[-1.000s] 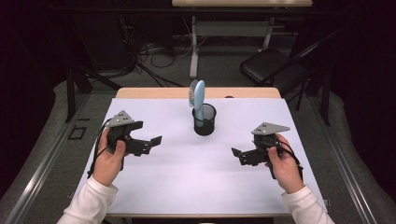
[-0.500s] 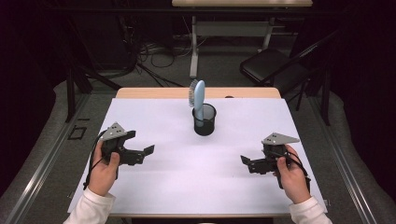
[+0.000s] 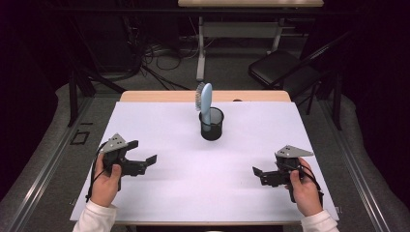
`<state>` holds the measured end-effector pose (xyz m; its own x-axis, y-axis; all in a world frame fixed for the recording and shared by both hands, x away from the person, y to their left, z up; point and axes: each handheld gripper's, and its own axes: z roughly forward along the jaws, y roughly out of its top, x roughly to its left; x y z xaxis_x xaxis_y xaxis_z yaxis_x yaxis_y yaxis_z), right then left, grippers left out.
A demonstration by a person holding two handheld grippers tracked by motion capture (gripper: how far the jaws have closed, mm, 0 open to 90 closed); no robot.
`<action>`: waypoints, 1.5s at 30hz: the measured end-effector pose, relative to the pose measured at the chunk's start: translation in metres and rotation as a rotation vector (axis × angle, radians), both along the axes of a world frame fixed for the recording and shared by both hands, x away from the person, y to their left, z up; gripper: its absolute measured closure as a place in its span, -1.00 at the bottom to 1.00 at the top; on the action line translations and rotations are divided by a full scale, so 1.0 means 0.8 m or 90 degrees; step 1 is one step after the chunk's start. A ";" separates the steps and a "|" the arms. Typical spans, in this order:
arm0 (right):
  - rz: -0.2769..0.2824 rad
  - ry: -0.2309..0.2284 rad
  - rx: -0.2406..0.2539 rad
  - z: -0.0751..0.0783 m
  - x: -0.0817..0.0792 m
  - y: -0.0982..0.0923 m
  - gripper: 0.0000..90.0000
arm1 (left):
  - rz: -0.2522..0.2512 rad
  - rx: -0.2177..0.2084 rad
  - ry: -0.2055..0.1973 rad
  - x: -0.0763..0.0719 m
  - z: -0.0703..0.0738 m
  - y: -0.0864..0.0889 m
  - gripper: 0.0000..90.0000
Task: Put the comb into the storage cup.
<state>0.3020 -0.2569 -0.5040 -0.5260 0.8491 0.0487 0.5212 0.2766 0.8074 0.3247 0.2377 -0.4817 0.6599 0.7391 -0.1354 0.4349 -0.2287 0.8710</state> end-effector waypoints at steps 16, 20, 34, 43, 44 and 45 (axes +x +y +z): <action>-0.007 -0.019 -0.005 -0.032 0.002 0.004 -1.00 | 0.012 0.006 -0.025 -0.001 -0.031 0.000 -0.88; -0.013 -0.017 -0.009 -0.037 0.002 0.004 -1.00 | 0.018 0.009 -0.022 0.001 -0.037 0.001 -0.88; -0.023 -0.017 -0.010 -0.045 0.005 0.002 -1.00 | 0.017 0.010 -0.017 0.002 -0.049 -0.005 -0.88; -0.017 -0.020 -0.013 -0.046 0.005 0.004 -1.00 | 0.017 0.011 -0.018 0.001 -0.052 -0.006 -0.88; -0.017 -0.020 -0.013 -0.046 0.005 0.004 -1.00 | 0.017 0.012 -0.019 0.001 -0.053 -0.006 -0.87; -0.015 -0.019 -0.014 -0.046 0.005 0.004 -1.00 | 0.018 0.012 -0.020 0.001 -0.053 -0.007 -0.87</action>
<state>0.3058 -0.2539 -0.5408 -0.5066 0.8621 0.0140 0.5031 0.2824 0.8168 0.3257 0.2324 -0.5239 0.6429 0.7593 -0.1010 0.4141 -0.2336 0.8798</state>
